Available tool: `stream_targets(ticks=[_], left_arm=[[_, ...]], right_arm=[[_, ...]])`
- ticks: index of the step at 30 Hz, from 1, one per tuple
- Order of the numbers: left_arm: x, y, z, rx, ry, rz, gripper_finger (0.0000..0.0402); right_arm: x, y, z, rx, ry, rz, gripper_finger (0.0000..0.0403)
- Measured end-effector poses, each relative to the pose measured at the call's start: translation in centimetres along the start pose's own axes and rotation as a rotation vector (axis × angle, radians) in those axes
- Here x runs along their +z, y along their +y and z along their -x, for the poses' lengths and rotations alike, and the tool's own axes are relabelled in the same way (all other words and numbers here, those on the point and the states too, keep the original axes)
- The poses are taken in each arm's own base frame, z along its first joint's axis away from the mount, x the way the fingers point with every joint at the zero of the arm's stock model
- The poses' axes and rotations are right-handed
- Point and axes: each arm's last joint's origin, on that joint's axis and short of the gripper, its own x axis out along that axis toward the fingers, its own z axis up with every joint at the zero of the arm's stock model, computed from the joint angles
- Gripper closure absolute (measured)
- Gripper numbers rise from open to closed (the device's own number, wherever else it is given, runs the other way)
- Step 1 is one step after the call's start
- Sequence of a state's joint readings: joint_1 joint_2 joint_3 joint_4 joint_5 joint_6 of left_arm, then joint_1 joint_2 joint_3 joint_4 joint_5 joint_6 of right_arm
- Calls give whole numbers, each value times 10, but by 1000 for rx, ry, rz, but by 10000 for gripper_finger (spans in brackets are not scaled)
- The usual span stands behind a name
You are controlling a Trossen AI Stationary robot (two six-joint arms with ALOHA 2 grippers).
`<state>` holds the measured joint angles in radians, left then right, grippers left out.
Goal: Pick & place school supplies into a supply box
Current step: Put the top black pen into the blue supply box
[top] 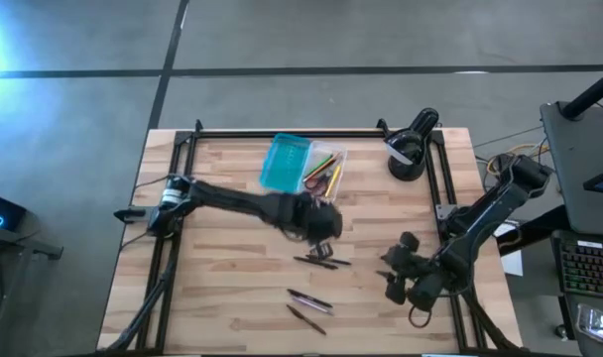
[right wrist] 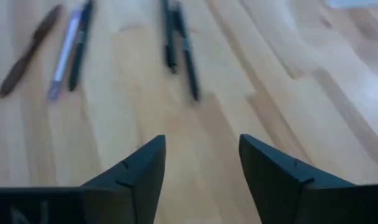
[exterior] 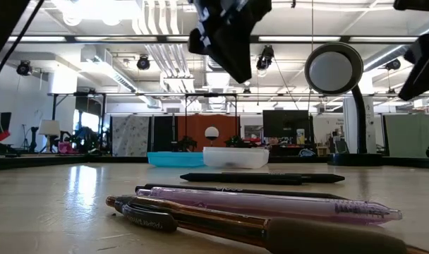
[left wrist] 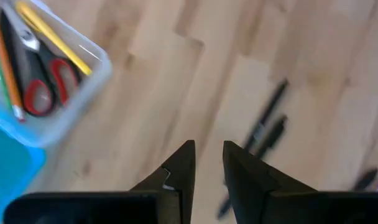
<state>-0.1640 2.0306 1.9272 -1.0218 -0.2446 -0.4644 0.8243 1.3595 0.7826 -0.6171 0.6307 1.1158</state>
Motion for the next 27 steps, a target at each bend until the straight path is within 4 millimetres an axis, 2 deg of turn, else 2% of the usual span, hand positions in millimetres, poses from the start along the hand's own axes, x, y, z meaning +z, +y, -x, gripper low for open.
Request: stream_targets(ticks=[7, 13, 17, 22, 27], left_arm=[[-45, -39, -10, 23, 76, 49, 335], [-78, -52, -23, 22, 107, 97, 335], [-90, -43, -26, -18, 63, 144, 335], [-109, -19, -14, -97, -29, 205, 335], [-127, 8, -4, -197, -157, 264, 335]], right_arm=[[4, 13, -29, 11, -20, 124, 202], [12, 9, -60, 44, 100, 213, 219], [24, 4, -83, 53, 103, 238, 226], [37, -11, -108, 75, 166, 214, 224], [48, -21, -123, 135, 216, 223, 216]])
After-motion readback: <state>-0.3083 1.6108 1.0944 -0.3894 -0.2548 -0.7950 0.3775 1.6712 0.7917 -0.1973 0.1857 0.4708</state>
